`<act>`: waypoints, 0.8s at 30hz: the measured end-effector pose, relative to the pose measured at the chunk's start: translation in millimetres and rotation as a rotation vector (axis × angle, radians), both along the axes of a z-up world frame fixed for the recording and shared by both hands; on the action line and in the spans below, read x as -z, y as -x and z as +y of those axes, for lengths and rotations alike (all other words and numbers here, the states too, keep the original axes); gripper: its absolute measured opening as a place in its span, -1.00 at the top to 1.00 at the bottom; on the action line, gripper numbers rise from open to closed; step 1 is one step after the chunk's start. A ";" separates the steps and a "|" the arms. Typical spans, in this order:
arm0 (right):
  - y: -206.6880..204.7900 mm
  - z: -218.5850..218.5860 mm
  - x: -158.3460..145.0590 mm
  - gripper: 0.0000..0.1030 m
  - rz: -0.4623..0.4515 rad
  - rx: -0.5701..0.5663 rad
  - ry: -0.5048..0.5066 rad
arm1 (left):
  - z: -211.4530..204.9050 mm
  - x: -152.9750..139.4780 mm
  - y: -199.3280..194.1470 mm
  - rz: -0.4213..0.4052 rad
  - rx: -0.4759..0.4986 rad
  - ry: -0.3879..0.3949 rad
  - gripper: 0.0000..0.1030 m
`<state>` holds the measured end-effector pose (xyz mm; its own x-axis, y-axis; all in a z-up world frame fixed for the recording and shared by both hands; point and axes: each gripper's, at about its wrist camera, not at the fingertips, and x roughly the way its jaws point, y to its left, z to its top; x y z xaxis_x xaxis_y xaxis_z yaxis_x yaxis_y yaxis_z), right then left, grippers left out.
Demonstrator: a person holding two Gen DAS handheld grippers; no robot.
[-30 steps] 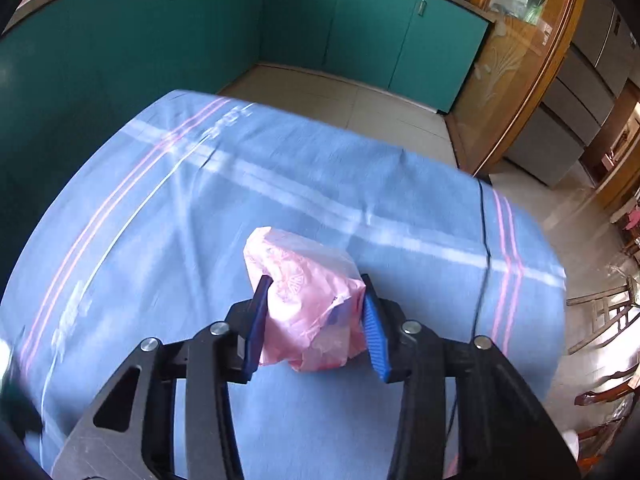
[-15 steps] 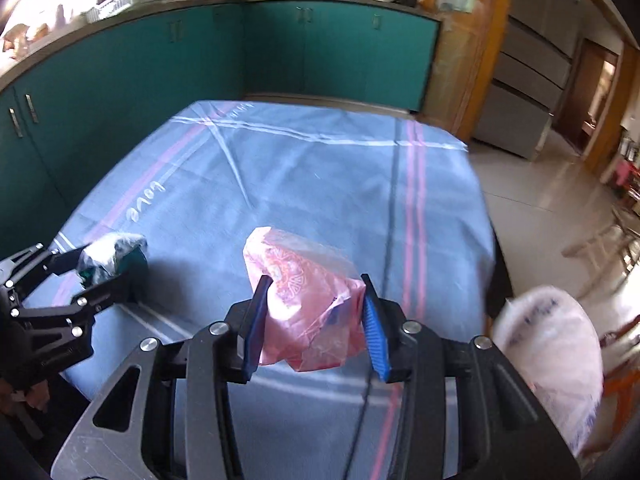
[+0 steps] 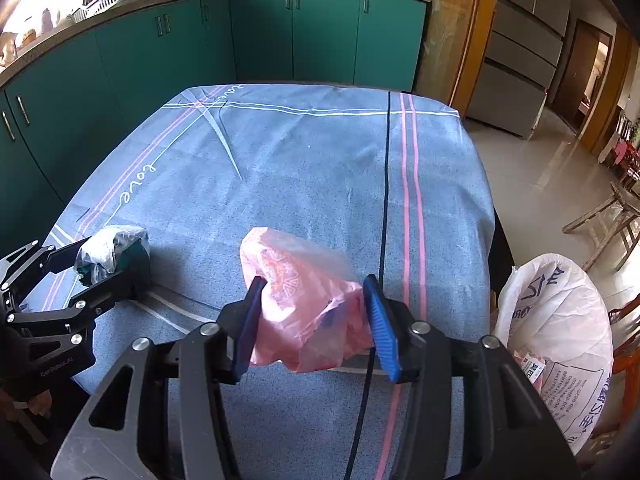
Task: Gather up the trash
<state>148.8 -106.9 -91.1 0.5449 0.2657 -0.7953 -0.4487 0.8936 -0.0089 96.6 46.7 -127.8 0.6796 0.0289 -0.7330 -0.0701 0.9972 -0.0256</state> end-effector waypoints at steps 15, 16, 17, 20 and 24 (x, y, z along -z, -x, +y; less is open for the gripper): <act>-3.9 -2.3 6.9 -0.45 0.004 0.050 0.013 | 2.5 -9.1 3.6 -0.036 -0.013 0.041 -0.62; -3.9 -1.6 7.6 -0.45 0.005 0.049 0.014 | 2.3 -9.0 3.5 -0.036 -0.015 0.041 -0.63; -3.9 -1.1 8.4 -0.45 0.007 0.048 0.013 | 2.6 -8.8 3.5 -0.035 -0.017 0.042 -0.64; -4.0 -0.1 10.1 -0.45 0.011 0.047 0.014 | 2.6 -7.7 2.9 -0.031 -0.021 0.047 -0.66; -3.6 0.0 10.4 -0.45 0.007 0.044 0.014 | 3.0 -6.0 2.6 -0.025 -0.024 0.042 -0.69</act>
<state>152.4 -106.9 -101.5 0.5500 0.2301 -0.8028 -0.4090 0.9123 -0.0188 94.0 49.6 -121.8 0.6972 0.0147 -0.7167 -0.0925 0.9933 -0.0696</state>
